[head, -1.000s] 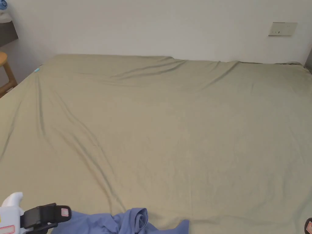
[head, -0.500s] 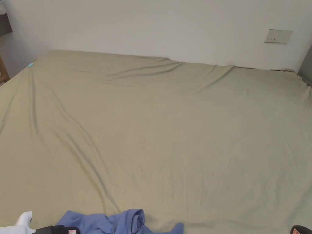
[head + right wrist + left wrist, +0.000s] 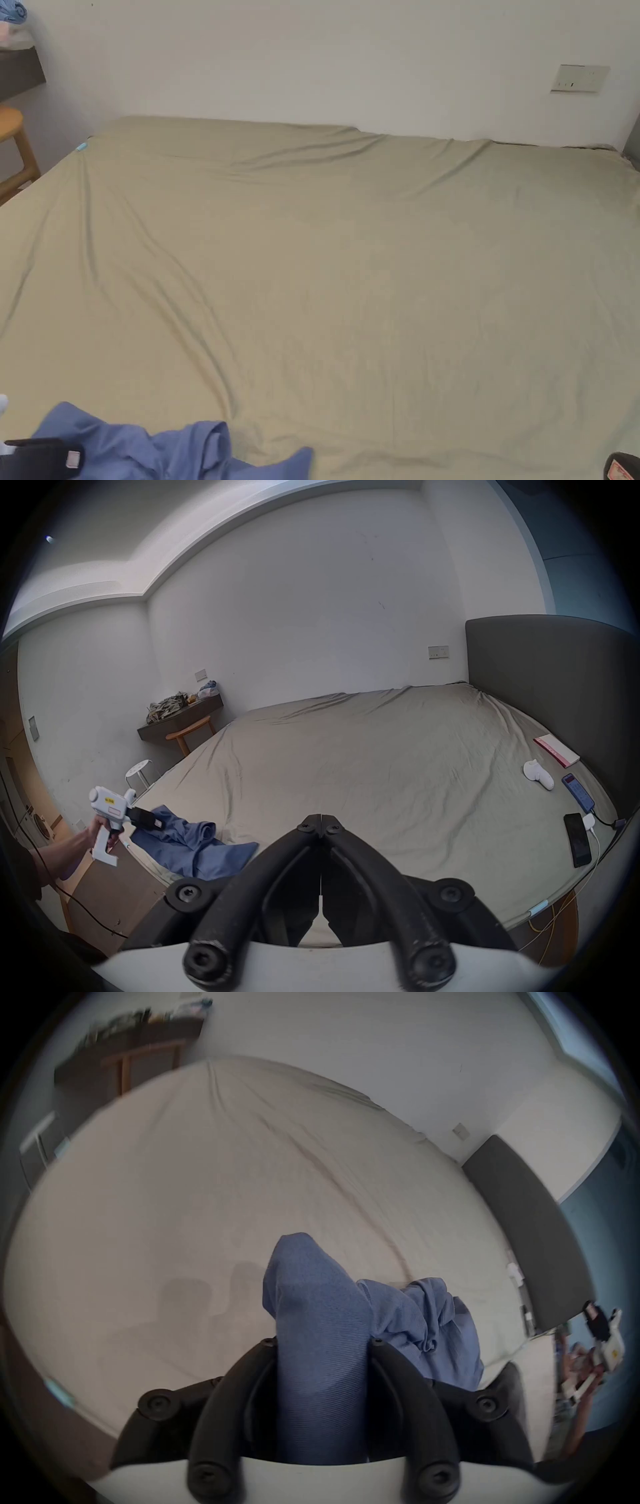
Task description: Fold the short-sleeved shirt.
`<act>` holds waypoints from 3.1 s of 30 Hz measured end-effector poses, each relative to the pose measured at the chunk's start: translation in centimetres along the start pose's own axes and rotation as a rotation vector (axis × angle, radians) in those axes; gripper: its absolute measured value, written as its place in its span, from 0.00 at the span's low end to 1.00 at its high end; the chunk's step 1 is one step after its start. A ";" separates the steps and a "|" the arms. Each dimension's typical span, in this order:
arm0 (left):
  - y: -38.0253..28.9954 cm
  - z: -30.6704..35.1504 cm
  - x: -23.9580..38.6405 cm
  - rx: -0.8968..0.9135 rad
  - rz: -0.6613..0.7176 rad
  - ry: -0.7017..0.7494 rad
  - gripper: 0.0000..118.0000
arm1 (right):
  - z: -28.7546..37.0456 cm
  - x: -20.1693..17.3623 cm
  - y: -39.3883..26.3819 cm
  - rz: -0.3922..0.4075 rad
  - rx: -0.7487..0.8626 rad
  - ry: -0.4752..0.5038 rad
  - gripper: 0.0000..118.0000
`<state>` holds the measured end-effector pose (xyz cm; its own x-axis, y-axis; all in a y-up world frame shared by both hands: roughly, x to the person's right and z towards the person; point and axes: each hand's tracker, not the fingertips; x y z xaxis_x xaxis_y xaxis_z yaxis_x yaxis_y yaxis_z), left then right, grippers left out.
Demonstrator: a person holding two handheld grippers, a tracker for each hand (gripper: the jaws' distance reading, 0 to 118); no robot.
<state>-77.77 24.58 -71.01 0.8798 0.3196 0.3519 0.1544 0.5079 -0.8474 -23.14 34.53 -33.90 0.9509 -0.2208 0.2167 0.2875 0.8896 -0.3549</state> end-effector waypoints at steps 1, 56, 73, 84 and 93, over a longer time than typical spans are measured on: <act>0.5 0.4 -0.1 -0.007 -0.044 0.061 0.26 | 0.1 0.1 -0.1 0.000 -0.001 0.000 0.00; -7.4 -12.0 24.2 -0.189 -0.183 -0.240 0.01 | -0.8 1.9 -2.6 -0.097 -0.066 0.003 0.00; -4.5 -8.2 2.6 -0.100 0.267 -0.337 0.79 | -22.2 -15.0 -10.9 0.031 -0.566 0.353 0.00; -6.0 -16.1 3.2 -0.313 0.345 -0.738 0.79 | -25.5 -13.8 -15.2 -0.096 -0.678 0.344 0.00; -5.5 -15.2 3.0 -0.288 0.272 -0.659 0.47 | -24.5 -13.4 -13.8 -0.148 -0.637 0.363 0.00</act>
<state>-69.15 10.57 -71.33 0.4680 0.8599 0.2037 0.1607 0.1438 -0.9765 -37.04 15.46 -54.19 0.8433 -0.5367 0.0286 0.3215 0.4610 -0.8272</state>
